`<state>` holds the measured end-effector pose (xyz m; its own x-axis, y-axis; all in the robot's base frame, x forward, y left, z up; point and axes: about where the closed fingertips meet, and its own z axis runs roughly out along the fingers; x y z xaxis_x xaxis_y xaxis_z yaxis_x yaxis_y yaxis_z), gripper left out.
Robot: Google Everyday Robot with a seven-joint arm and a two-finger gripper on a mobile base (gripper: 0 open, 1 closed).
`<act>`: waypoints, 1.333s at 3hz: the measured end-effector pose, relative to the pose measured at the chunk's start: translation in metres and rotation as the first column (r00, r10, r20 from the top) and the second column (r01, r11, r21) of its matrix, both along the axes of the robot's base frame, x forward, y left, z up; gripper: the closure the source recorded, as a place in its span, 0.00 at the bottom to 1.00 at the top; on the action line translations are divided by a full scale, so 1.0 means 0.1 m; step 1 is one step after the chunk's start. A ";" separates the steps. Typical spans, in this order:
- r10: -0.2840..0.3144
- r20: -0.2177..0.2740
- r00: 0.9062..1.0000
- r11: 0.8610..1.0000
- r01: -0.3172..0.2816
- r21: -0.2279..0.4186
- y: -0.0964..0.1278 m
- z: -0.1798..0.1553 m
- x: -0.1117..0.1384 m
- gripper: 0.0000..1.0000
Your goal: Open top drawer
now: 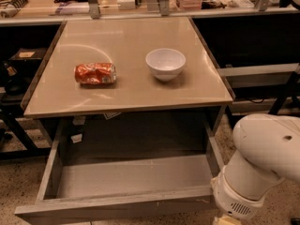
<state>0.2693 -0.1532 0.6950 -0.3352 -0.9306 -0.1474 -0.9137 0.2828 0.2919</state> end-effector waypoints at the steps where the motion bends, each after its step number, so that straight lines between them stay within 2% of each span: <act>1: -0.010 -0.059 0.998 1.000 0.009 -0.020 -0.05 -0.30 0.02 0.00; 4: -0.008 -0.079 0.997 1.000 0.005 -0.028 -0.06 -0.25 -0.02 0.00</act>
Offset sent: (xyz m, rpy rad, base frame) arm 0.0000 -0.0065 -0.0831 -0.0287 0.1676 0.0082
